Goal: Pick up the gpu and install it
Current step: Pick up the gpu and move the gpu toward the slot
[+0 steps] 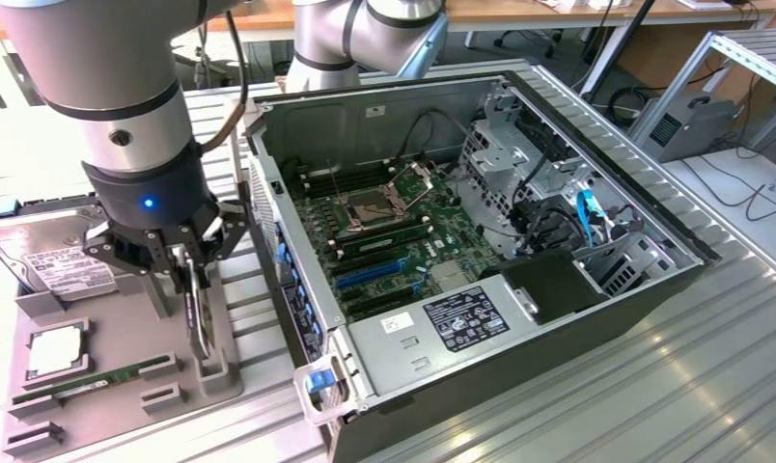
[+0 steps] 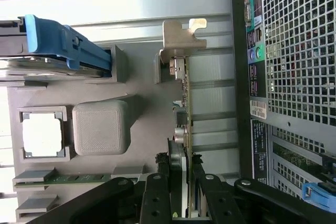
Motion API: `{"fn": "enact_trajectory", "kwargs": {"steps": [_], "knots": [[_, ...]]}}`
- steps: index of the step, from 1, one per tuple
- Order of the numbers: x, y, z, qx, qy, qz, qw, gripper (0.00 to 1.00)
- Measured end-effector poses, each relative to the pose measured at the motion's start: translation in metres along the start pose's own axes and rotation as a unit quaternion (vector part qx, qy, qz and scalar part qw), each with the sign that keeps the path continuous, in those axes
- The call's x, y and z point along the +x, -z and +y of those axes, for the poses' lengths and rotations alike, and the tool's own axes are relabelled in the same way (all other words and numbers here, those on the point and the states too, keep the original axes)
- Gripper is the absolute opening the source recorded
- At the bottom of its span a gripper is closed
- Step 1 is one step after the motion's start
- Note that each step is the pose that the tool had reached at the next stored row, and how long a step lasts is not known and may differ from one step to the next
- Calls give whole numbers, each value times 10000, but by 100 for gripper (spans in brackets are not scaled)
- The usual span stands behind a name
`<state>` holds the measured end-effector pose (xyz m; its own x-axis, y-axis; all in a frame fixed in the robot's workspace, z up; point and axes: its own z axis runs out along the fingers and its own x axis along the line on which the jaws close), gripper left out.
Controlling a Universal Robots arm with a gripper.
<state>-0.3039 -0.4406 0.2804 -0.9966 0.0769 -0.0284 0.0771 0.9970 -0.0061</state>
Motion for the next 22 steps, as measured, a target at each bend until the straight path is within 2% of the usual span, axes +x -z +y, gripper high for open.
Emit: {"fn": "enact_trajectory", "kwargs": {"steps": [7,22], "knots": [[-2,70,0,0,0,-1,10000,27],[-4,121,0,0,0,0,10000,27]]}}
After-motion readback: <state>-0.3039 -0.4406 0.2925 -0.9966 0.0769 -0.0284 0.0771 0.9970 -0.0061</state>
